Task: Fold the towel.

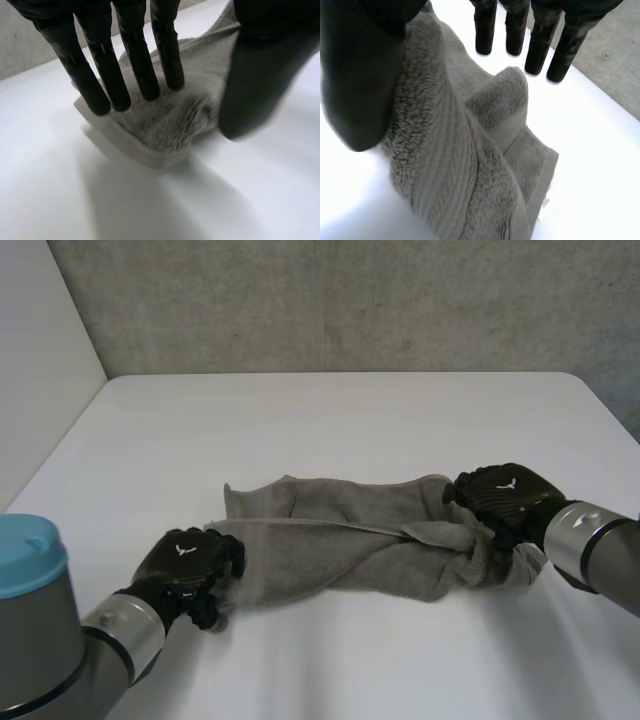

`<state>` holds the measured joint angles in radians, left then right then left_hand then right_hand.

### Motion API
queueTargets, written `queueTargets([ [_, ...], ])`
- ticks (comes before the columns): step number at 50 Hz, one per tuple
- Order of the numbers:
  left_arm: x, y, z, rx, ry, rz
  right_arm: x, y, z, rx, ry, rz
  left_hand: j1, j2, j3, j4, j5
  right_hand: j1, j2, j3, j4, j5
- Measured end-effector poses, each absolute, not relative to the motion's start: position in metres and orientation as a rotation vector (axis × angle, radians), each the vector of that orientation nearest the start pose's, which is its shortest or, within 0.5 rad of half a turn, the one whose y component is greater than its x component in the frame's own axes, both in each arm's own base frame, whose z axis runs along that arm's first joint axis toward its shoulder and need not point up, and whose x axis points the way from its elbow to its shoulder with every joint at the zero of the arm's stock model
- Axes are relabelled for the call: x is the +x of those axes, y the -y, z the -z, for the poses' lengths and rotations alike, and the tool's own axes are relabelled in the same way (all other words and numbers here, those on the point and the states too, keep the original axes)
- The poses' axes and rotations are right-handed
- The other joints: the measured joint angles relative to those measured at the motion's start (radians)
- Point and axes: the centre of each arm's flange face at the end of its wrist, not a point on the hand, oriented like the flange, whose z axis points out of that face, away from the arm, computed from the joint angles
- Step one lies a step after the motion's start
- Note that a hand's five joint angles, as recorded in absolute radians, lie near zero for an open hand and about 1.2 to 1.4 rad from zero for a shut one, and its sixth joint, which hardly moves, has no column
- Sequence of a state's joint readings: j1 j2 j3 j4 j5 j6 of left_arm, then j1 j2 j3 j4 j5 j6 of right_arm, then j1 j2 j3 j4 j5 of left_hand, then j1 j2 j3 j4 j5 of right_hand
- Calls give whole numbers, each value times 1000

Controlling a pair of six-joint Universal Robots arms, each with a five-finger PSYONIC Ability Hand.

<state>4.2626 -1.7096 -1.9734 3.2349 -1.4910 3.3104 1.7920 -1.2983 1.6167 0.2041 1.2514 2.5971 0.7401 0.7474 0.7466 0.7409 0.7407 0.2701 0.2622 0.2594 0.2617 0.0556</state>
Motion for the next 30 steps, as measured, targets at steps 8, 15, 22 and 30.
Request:
queueTargets([
  [8,-239,181,-214,1002,-2473,1966,220,257,-238,-1061,-2253,1685,-271,-268,-290,-269,-300,-35,-15,-19,-11,-1],
  [15,-246,202,-245,956,-2363,2117,228,250,-255,-1000,-2142,1807,-277,-268,-294,-272,-307,-35,-15,-19,-11,-1],
  [22,-266,240,-224,971,-2419,2036,254,237,-248,-1117,-2079,1787,-277,-268,-294,-272,-304,-35,-15,-19,-11,-1],
  [30,-283,273,-177,989,-2517,1854,290,225,-215,-1386,-2110,1716,-277,-268,-294,-272,-300,-35,-16,-19,-11,-1],
])
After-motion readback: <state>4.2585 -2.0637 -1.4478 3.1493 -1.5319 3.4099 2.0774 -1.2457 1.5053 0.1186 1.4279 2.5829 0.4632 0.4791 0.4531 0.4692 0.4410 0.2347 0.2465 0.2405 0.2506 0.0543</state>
